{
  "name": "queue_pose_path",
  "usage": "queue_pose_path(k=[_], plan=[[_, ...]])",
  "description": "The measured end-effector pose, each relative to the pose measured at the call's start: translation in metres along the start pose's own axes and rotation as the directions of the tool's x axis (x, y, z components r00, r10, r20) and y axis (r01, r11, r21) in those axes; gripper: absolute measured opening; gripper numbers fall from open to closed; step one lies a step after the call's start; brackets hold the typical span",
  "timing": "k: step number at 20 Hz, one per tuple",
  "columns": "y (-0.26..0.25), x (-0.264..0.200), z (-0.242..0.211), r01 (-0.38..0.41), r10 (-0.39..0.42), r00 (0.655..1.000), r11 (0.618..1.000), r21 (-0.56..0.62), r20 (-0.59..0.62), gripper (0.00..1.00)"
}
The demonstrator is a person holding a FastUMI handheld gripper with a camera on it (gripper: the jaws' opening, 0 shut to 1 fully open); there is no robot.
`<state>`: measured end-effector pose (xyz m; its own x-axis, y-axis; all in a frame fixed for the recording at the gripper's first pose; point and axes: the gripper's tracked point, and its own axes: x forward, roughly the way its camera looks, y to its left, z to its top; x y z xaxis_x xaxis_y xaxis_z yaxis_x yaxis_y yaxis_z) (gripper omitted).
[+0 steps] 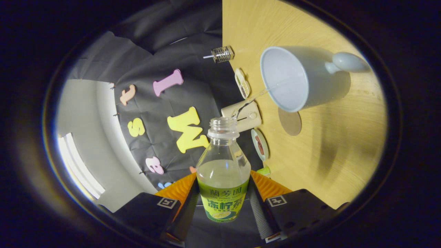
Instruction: Take the bottle from table, then pour the juice into the cup, finally place the bottle on the coaster
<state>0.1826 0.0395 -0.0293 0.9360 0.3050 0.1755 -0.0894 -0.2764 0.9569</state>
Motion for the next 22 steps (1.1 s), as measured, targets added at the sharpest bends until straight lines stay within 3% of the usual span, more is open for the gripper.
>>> queue_pose_path(k=[22], plan=[[0.011,-0.006,0.004,-0.041,0.040,0.999,0.984,0.176,0.013,0.79]])
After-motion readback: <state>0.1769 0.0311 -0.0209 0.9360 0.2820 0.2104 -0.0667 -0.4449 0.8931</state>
